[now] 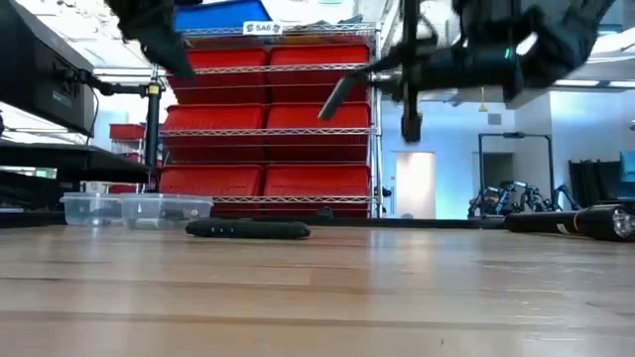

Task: Insert battery
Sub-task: Close the remote's battery compartment

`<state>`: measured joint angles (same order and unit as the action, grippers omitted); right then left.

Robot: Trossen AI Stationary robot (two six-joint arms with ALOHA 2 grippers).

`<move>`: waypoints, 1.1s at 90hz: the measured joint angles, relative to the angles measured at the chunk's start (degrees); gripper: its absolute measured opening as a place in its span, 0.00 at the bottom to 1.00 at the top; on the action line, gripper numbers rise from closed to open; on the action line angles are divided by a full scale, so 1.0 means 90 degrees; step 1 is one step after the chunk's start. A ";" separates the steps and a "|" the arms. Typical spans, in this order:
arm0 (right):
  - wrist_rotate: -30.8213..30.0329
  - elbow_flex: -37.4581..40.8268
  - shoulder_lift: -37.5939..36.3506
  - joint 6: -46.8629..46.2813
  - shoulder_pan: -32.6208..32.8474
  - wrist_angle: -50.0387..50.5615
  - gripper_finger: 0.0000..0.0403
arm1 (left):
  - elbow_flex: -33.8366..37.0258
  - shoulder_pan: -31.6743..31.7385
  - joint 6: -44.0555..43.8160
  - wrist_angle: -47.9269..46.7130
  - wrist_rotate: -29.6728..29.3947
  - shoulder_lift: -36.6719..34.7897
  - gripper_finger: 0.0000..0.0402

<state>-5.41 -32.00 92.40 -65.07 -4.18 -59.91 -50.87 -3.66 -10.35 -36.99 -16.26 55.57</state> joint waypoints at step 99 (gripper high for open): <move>-0.0872 -0.1478 0.3190 -0.2924 0.0706 -0.0788 0.00 | 0.0355 0.0384 0.0578 0.0581 0.0273 0.0000 0.32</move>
<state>-13.26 -45.30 121.11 -91.39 2.17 -67.00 -47.68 -0.21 -5.15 -31.76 -13.80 55.57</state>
